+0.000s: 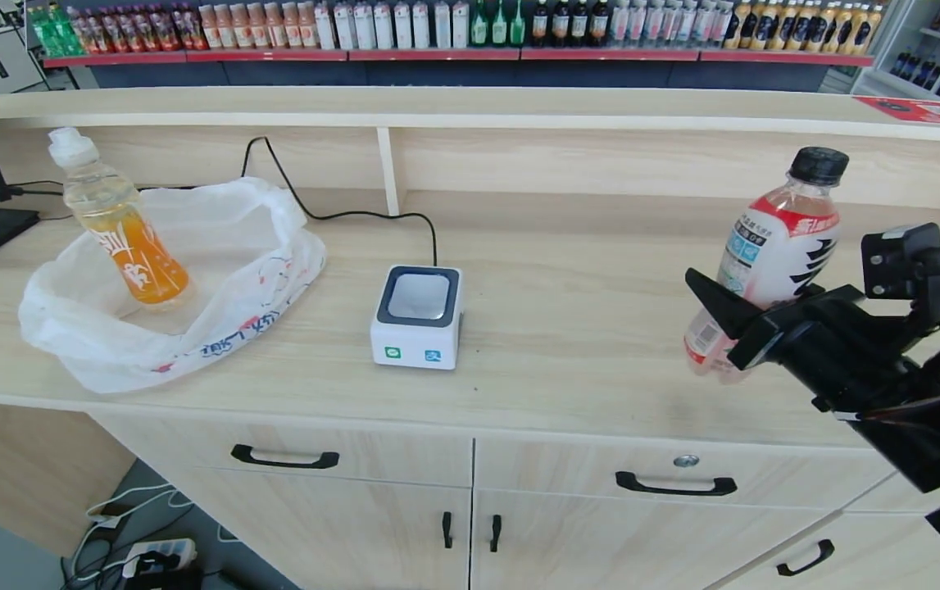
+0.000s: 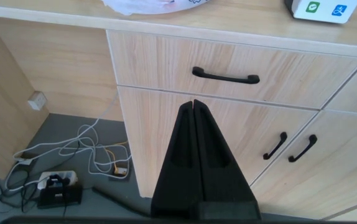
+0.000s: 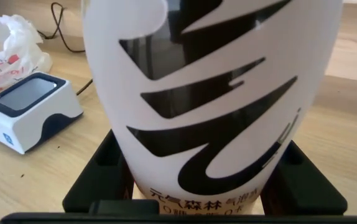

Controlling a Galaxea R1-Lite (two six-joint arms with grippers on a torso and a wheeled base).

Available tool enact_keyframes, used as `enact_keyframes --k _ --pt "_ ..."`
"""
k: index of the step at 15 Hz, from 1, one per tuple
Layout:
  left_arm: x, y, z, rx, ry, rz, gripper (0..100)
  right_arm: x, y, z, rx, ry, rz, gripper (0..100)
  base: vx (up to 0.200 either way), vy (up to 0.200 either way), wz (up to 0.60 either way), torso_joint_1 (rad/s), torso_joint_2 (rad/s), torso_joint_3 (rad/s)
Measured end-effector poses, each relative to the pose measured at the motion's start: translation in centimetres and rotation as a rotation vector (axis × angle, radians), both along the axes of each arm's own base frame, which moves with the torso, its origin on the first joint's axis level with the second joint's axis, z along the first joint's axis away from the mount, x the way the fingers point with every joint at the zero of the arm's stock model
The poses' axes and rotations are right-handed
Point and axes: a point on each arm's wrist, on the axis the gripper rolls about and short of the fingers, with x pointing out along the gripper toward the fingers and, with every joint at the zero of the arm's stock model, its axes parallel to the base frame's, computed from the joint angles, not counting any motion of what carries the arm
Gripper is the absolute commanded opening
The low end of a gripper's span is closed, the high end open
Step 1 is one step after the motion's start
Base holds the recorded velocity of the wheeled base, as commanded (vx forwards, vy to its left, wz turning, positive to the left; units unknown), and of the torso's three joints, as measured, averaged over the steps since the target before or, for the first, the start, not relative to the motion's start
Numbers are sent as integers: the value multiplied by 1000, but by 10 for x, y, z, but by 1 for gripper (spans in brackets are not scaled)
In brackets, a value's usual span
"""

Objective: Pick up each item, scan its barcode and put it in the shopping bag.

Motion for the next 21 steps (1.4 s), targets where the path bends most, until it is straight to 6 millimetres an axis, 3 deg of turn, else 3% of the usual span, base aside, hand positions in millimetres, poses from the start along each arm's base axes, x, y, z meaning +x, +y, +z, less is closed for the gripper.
enact_keyframes --k 4,21 --pt "0 0 0 -1 0 0 0 2 -1 3 6 -16 -4 0 0 0 0 0 0 0" --pt "0 0 0 -6 0 0 0 10 2 8 13 -39 -7 0 0 200 0 5 2 2"
